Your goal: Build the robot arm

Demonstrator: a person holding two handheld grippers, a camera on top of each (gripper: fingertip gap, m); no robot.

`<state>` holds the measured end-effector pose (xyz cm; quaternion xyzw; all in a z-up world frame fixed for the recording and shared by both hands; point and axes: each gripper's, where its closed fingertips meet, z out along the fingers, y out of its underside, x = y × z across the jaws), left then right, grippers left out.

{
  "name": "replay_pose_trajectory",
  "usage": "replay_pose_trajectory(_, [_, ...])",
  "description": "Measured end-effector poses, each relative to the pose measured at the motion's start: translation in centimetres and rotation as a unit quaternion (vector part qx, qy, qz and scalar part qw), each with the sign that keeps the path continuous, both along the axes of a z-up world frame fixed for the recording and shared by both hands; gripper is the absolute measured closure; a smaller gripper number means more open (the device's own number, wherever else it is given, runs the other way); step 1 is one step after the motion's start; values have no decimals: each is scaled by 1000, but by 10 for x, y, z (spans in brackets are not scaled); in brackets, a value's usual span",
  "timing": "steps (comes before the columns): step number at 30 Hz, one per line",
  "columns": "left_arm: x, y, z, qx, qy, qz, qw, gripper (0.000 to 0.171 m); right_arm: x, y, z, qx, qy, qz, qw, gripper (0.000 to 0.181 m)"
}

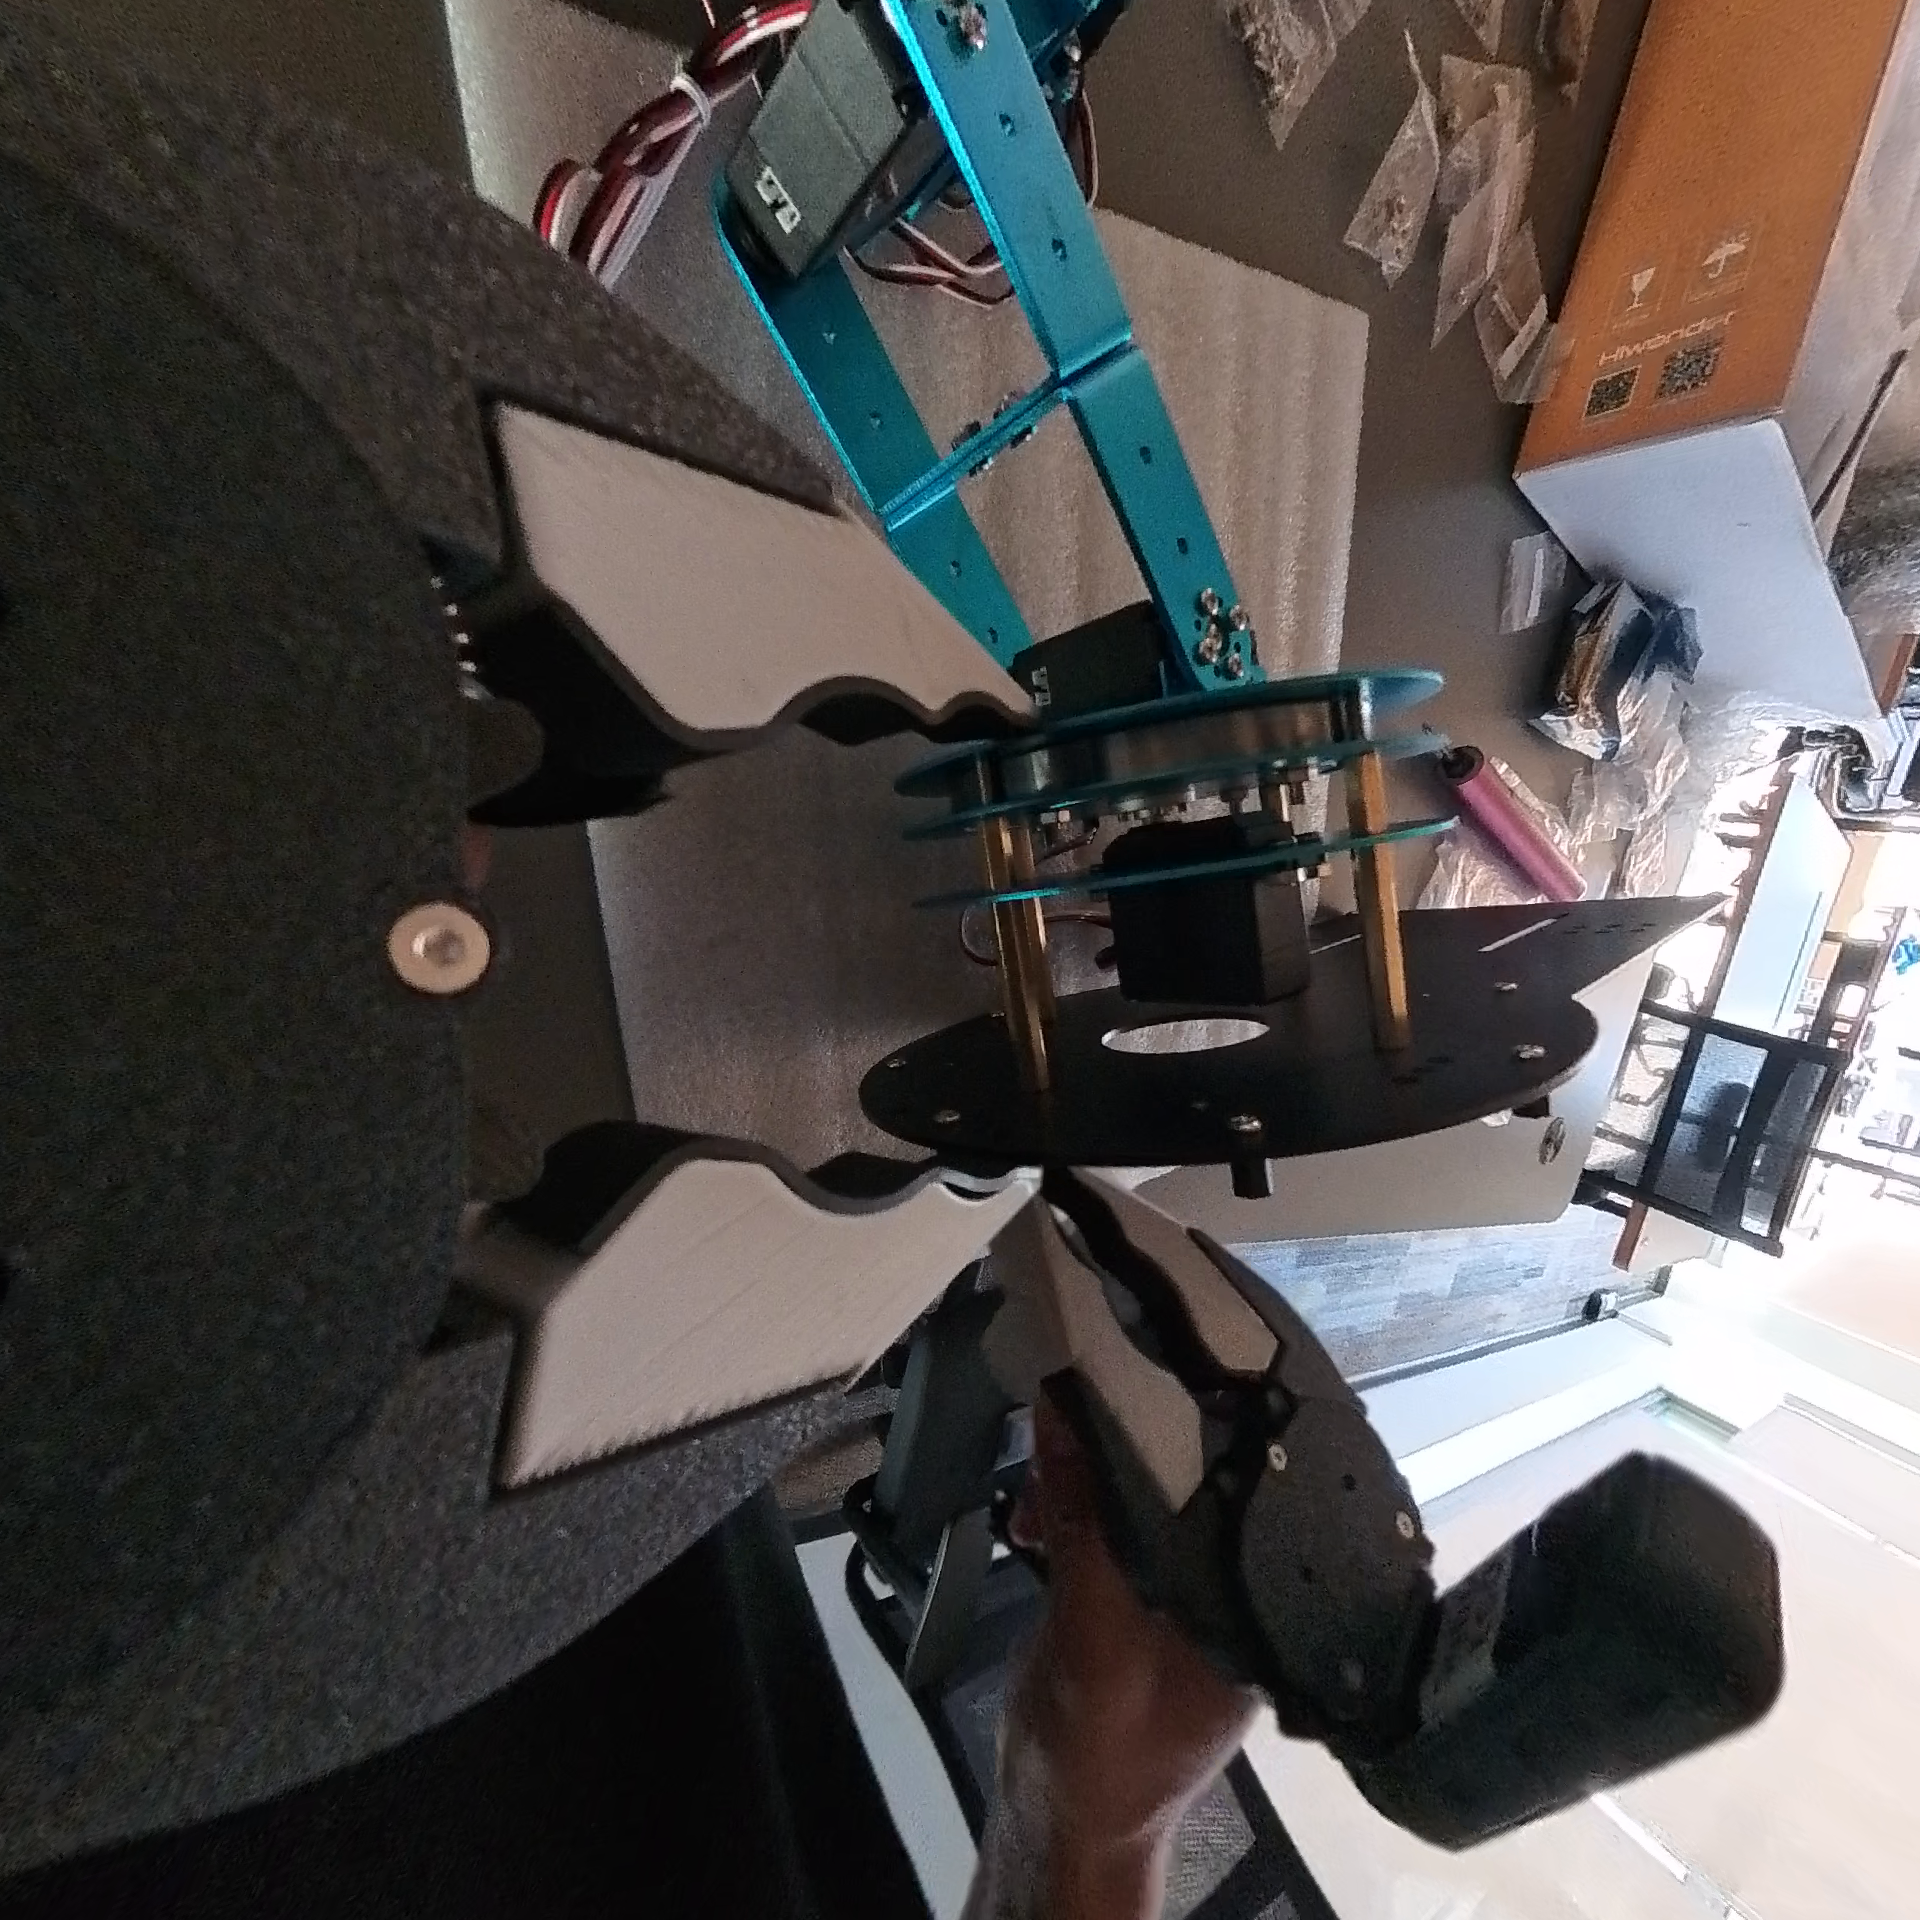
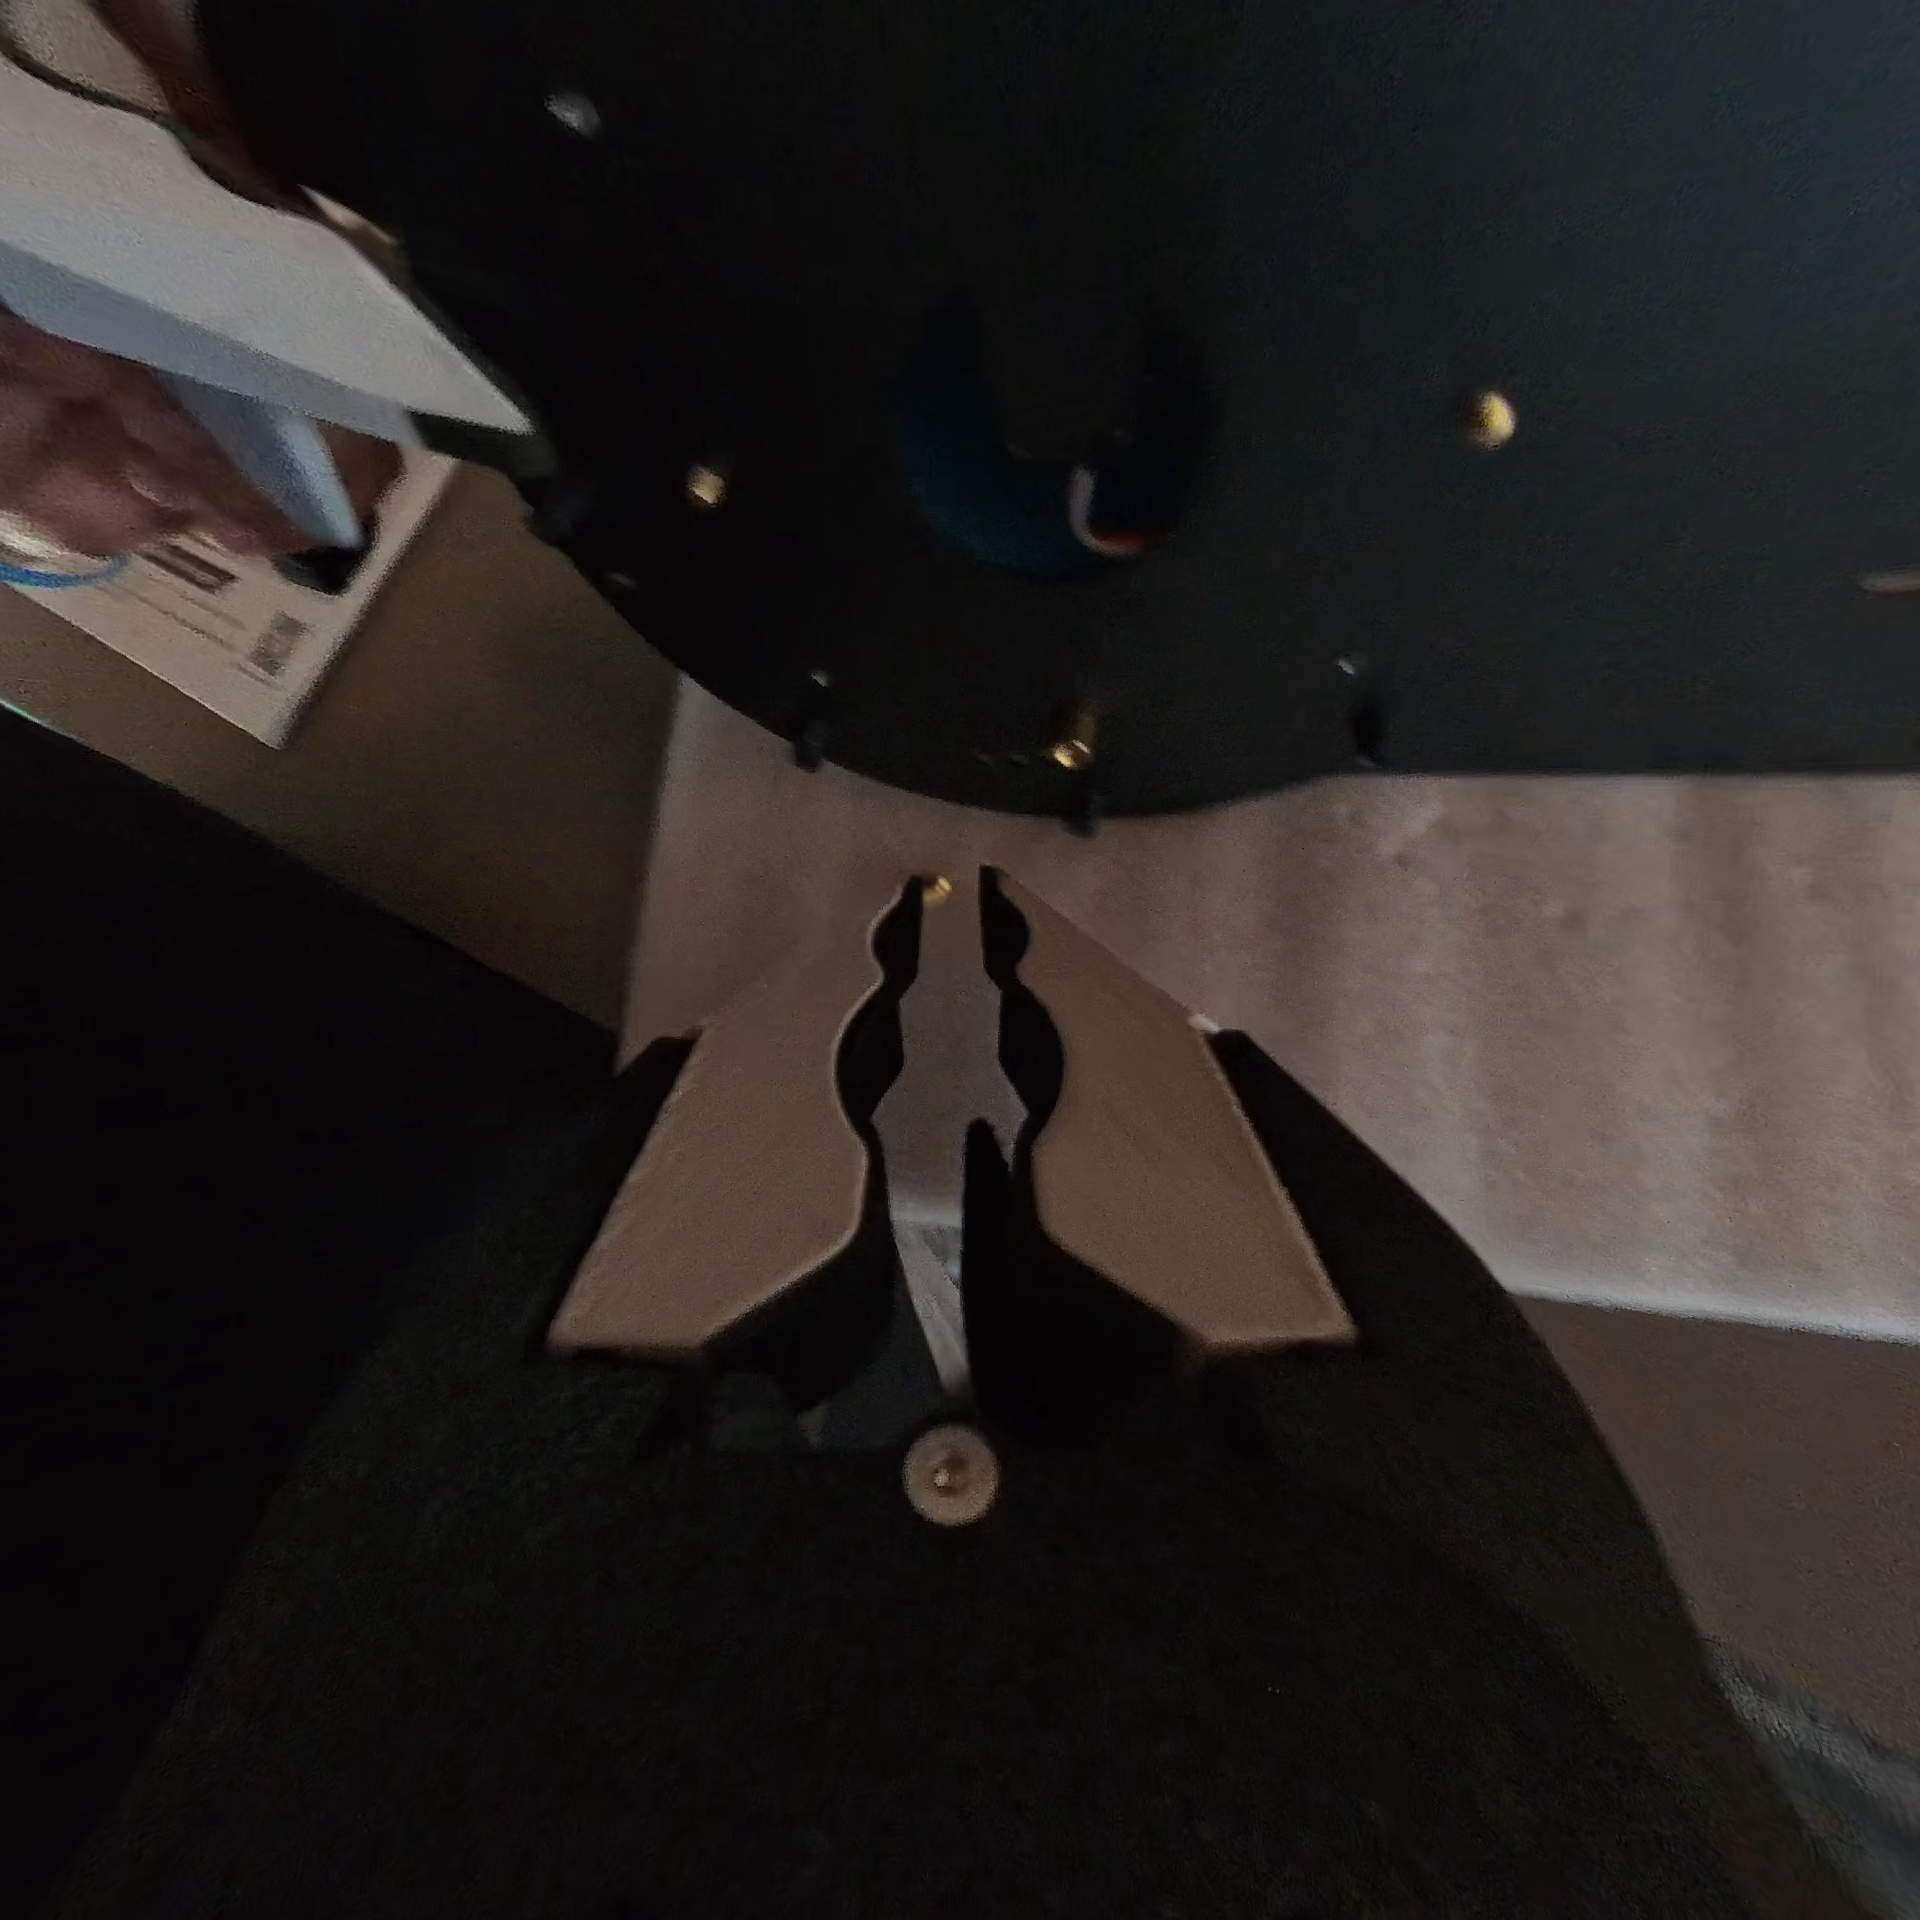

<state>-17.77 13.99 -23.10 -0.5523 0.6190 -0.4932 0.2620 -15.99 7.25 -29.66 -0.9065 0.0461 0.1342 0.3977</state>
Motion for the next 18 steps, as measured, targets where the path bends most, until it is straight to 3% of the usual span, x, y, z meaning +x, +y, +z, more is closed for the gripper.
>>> replay_pose_trajectory(4, [0, 0, 0, 0, 5, -2, 1000, 92, -11, 10, 6, 50, -15, 23, 998, 170])
replay_pose_trajectory(12, [0, 0, 0, 1, 8, -1, 1000, 92, -9, 1, -5, 65, -39, 54, 996, 162])
replay_pose_trajectory(18, [-1, 0, -1, 4, 11, -3, 1000, 92, -2, -6, -15, 51, -42, 177, 982, 148])
